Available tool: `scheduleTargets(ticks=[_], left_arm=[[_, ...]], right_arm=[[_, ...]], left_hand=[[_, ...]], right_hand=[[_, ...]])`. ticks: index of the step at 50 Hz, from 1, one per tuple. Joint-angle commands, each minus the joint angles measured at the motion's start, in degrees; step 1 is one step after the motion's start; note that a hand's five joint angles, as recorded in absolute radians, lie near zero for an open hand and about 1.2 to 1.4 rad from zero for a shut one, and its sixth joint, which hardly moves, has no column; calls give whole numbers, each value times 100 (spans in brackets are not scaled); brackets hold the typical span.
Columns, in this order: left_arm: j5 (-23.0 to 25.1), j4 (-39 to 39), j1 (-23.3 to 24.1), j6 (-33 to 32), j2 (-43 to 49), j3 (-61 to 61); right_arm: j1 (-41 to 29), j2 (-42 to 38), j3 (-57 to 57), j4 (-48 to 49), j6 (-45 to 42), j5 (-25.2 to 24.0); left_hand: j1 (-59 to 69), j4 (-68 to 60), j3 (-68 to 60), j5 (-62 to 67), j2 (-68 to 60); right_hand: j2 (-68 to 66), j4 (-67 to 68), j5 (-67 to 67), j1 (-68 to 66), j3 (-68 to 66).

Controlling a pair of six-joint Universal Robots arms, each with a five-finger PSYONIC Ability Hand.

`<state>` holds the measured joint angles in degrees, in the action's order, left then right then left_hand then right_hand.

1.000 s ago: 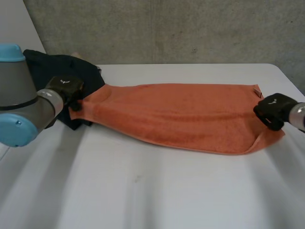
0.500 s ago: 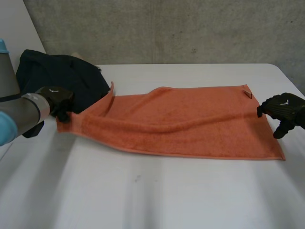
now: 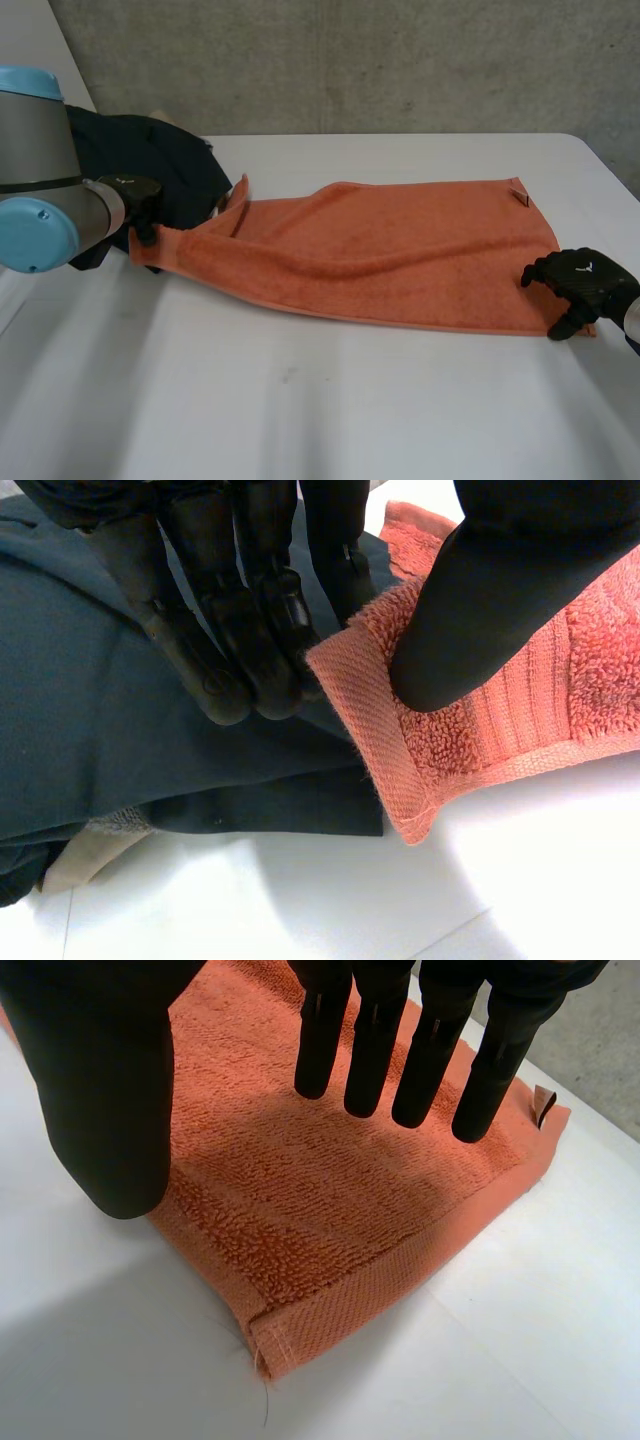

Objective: Fold the laundry.

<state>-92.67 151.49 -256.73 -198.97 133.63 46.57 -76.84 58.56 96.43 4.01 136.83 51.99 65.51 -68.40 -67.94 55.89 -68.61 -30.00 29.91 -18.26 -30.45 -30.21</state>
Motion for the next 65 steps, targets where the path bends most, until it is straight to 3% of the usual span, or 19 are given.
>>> scheduleTargets(ticks=[1, 20, 21, 25, 28, 36, 40, 45, 48, 56, 65], left_arm=[[3, 4, 0, 7, -4, -52], [-15, -14, -35, 16, -162, 150], [-15, -14, -35, 8, -179, 168], [-6, -31, -44, 7, -276, 282], [-6, -84, -53, 16, -390, 387], [82, -506, -79, -19, -1154, 1485], [205, -664, -105, -63, -1629, 2390], [591, -577, -237, -282, -2208, 3619], [750, -550, -272, -318, -2429, 3973], [654, -471, -159, -362, -2632, 4062], [-14, -225, -70, -213, -1710, 2657]], right_arm=[[-6, -11, 60, 196, -8, -22], [-173, -178, -142, 820, 142, -13], [-173, -178, -168, 821, 142, -13], [-147, -126, -221, 812, 229, -13], [-129, -55, -230, 759, 274, 4], [230, 744, -265, -671, -59, 312], [600, 807, -239, -1770, -849, 408], [1065, 780, -177, -3666, -2473, 1022], [1207, 797, -151, -4066, -2890, 1164], [952, 903, -379, -3557, -2408, 954], [197, 464, -1134, -2047, -1319, 488]], left_hand=[[1449, -1160, -1206, 1411, -1139], [1449, -1160, -1206, 1411, -1139], [1449, -1160, -1206, 1411, -1139], [1449, -1160, -1206, 1411, -1139], [1449, -1160, -1206, 1411, -1139], [1449, -1160, -1206, 1411, -1139], [1449, -1160, -1206, 1411, -1139], [1449, -1160, -1206, 1411, -1139], [1449, -1160, -1206, 1411, -1139], [1449, -1160, -1206, 1411, -1139], [1449, -1160, -1206, 1411, -1139]], right_hand=[[-187, 196, -361, -142, -166], [-1279, 1288, -1453, -1234, -1258], [-1497, 1506, -1671, -1452, -1476], [-4988, 4997, -5162, -4943, -4967], [-5000, 5009, -5174, -4955, -4979], [-5000, 5009, -5174, -4955, -4979], [-5000, 5009, -5174, -4955, -4979], [-5000, 5009, -5174, -4955, -4979], [-5000, 5009, -5174, -4955, -4979], [-5000, 5009, -5174, -4955, -4979], [-5000, 5009, -5174, -4955, -4979]])
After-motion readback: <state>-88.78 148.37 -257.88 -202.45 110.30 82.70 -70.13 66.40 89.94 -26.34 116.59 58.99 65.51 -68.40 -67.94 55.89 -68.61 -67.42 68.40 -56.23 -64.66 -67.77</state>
